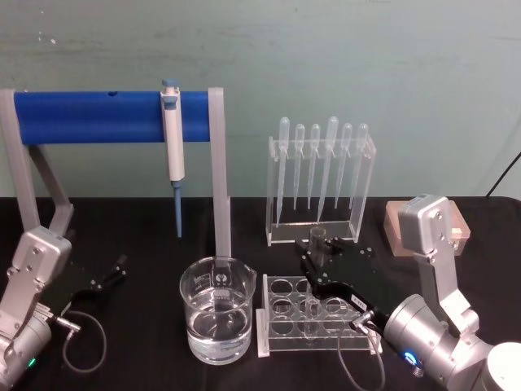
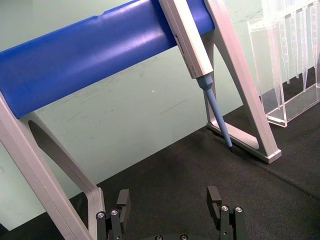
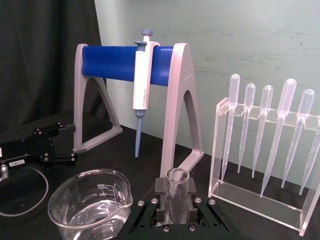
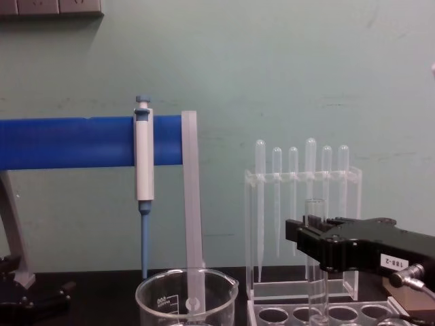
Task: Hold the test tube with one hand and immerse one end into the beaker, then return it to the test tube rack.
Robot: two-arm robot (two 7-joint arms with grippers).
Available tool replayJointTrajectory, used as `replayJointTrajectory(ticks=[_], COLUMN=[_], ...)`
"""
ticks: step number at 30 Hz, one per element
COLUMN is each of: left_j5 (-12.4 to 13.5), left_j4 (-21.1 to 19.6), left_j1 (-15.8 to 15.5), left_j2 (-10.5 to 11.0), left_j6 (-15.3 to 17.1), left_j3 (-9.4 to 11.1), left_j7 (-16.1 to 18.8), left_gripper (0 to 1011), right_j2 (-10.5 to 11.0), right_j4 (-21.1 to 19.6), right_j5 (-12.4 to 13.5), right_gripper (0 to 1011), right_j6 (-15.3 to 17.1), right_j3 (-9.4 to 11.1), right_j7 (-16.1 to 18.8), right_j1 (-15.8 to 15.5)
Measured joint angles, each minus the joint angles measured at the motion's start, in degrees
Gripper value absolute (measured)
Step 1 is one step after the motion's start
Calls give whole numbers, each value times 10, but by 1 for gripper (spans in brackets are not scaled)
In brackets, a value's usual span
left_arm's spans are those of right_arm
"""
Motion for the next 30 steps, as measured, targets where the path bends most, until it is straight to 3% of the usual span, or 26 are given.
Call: replayJointTrajectory(ticks=[6, 23, 27, 30], left_j5=[0, 0, 0, 0], left_j4=[0, 0, 0, 0], left_j1=[0, 0, 0, 0], left_j2=[0, 0, 0, 0], left_j6=[0, 0, 0, 0], left_j3=[0, 0, 0, 0], left_j7=[0, 0, 0, 0], left_gripper=[1000, 1000, 1000, 1000], right_j2=[0, 5, 8, 8], right_j4=[1, -3, -20, -33], right_j5=[-3, -27, -39, -43], right_gripper=[233, 768, 912, 958], right_j6=[3, 8, 13, 13], right_j3=[-1, -7, -4, 2], right_j7=[0, 0, -9, -14], right_j1=[0, 4, -1, -7])
